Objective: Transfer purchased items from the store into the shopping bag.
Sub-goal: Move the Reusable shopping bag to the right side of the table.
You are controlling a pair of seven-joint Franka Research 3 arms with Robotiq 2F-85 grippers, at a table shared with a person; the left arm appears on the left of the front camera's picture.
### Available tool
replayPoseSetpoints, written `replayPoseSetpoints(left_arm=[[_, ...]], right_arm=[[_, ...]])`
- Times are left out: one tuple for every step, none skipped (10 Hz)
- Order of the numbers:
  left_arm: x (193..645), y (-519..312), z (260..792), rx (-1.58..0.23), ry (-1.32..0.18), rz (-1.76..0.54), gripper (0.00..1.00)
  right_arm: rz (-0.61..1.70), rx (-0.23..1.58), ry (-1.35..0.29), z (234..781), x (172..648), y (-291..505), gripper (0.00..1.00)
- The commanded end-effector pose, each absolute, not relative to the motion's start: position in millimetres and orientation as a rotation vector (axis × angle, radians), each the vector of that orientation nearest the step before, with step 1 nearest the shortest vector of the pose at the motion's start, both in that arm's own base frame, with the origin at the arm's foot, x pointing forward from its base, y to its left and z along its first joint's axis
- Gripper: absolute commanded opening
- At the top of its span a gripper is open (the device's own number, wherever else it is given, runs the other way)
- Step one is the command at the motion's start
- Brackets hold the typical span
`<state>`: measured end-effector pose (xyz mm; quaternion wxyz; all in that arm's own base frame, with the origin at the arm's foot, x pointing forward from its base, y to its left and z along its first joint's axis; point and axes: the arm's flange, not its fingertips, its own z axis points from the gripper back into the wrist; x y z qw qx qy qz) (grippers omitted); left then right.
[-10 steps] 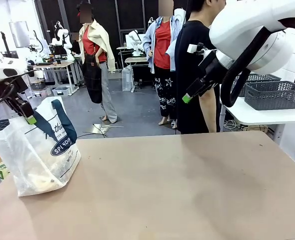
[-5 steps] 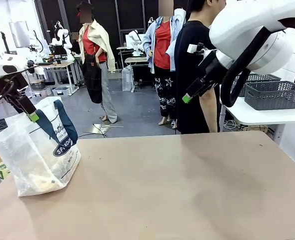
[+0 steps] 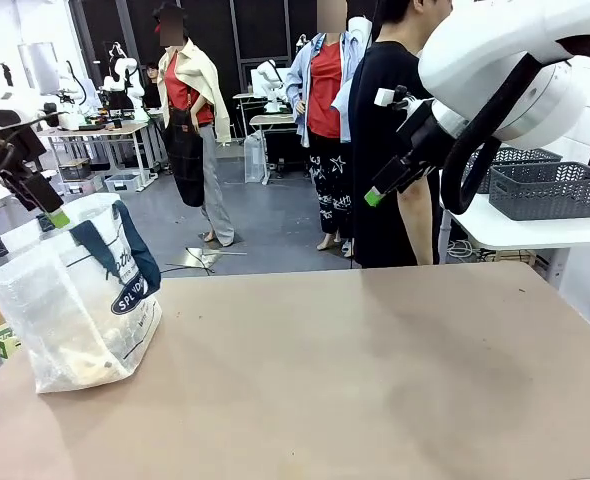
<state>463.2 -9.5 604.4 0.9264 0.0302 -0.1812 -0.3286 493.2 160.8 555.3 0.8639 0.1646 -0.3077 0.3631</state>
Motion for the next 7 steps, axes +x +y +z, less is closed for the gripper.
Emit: replayPoseSetpoints(left_arm=[[459.9,-23.1,617.8,0.082,-0.361,-0.760,1.00],[462.0,-32.0,623.6,0.037,-0.369,-0.824,1.00],[463.6,-40.4,629.0,-0.011,-0.395,-0.889,1.00],[466.5,-50.0,634.8,-0.066,-0.434,-0.969,1.00],[472.9,-60.9,637.7,-0.124,-0.453,-1.043,1.00],[478.5,-73.9,638.8,-0.173,-0.451,-1.114,1.00],[482.8,-85.4,638.6,-0.218,-0.438,-1.176,1.00]], right_arm=[[0.755,0.337,-0.635,556.2,492.9,161.5,1.00],[0.755,0.337,-0.635,556.2,492.9,161.5,1.00],[0.755,0.337,-0.635,556.2,492.9,161.5,1.00],[0.755,0.337,-0.635,556.2,492.9,161.5,1.00],[0.755,0.337,-0.635,556.2,492.9,161.5,1.00],[0.755,0.337,-0.635,556.2,492.9,161.5,1.00],[0.755,0.337,-0.635,556.2,492.9,161.5,1.00]])
